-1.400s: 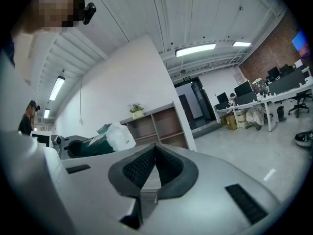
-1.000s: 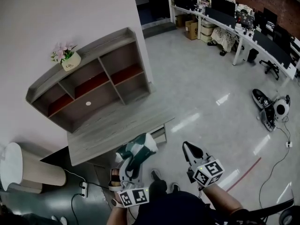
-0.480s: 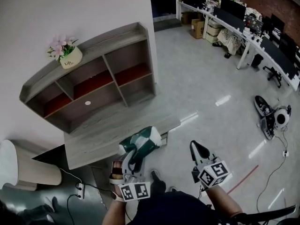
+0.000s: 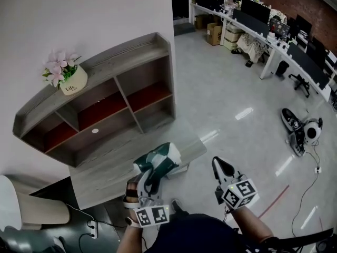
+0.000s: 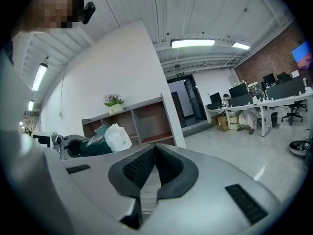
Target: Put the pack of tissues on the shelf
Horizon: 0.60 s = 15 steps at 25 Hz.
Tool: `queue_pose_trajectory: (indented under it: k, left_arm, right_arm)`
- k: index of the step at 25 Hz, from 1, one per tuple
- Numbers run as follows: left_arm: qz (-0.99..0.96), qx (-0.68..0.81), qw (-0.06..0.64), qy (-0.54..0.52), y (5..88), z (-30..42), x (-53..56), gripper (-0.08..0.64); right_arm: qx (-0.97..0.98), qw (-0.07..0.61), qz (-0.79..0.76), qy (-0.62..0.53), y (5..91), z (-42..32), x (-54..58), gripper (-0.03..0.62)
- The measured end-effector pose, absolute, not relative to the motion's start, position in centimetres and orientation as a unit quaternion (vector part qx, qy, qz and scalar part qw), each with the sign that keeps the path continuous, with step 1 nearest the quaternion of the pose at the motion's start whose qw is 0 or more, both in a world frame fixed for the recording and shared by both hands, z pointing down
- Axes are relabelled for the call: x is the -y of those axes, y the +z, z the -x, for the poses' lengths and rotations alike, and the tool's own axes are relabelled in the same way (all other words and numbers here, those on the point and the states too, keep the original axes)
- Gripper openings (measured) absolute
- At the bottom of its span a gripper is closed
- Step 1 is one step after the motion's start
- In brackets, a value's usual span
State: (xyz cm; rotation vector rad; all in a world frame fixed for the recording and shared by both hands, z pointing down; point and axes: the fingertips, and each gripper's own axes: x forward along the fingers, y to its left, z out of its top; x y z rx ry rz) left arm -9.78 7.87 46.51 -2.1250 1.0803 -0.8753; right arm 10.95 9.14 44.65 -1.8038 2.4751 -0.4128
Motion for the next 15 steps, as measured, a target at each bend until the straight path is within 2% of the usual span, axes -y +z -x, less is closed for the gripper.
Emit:
queue_pose_trajectory:
  k: [15]
  left_arm:
    - [0.812,-0.397,0.283,-0.322,47.9,13.2,-2.2,0.169]
  right_arm:
    - [-0.795,0.010,0.589,-0.145,46.0,-7.0,-3.7,0.011]
